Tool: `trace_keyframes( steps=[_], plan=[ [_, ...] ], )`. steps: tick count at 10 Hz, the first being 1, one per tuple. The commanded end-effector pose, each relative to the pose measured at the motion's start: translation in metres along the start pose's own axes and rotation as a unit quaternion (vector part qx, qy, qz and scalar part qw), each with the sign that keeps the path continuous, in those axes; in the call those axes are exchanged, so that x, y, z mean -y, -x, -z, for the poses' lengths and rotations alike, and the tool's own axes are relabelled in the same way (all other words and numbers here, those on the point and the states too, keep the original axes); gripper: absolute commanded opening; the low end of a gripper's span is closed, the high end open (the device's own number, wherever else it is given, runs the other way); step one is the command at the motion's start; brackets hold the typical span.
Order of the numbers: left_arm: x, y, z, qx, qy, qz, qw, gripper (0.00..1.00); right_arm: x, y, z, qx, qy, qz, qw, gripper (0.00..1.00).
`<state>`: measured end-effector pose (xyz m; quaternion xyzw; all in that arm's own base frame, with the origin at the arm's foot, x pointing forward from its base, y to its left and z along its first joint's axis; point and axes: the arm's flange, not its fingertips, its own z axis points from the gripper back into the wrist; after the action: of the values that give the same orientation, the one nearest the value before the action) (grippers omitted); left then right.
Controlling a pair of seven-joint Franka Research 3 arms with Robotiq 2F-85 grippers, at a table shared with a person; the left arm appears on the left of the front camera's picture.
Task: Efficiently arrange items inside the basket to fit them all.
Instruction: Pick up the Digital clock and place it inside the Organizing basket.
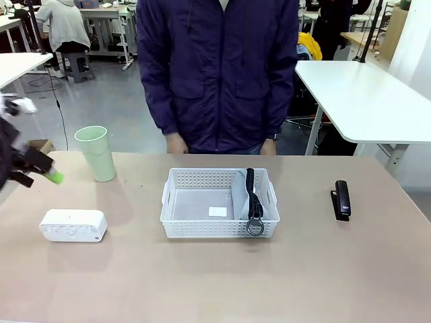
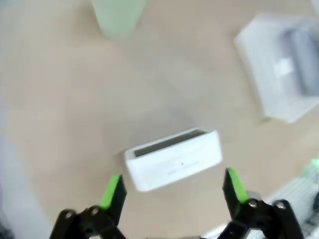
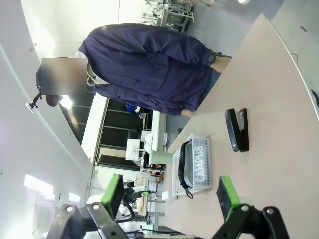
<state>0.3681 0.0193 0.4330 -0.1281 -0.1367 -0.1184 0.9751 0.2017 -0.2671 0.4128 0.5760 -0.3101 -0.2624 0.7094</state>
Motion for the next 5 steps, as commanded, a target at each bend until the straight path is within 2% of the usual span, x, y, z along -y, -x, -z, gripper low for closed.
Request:
trace_keyframes(
  steps=[1, 2, 3, 5],
  plan=[
    [0.007, -0.009, 0.030, -0.123, -0.118, 0.041, 0.984, 1.00, -0.001, -0.001, -0.001, 0.003, -0.007, -0.009, 1.000, 1.00],
    [0.014, -0.012, 0.040, -0.139, -0.125, 0.042, 0.981, 1.00, -0.001, -0.001, -0.001, 0.003, -0.007, -0.009, 1.000, 1.00],
    [0.019, -0.011, 0.042, -0.141, -0.098, 0.056, 0.983, 1.00, -0.001, -0.001, -0.001, 0.003, -0.007, -0.009, 1.000, 1.00],
    [0.024, -0.009, 0.046, -0.120, -0.083, 0.055, 0.988, 1.00, -0.001, -0.001, -0.001, 0.003, -0.007, -0.009, 1.000, 1.00]
  ],
)
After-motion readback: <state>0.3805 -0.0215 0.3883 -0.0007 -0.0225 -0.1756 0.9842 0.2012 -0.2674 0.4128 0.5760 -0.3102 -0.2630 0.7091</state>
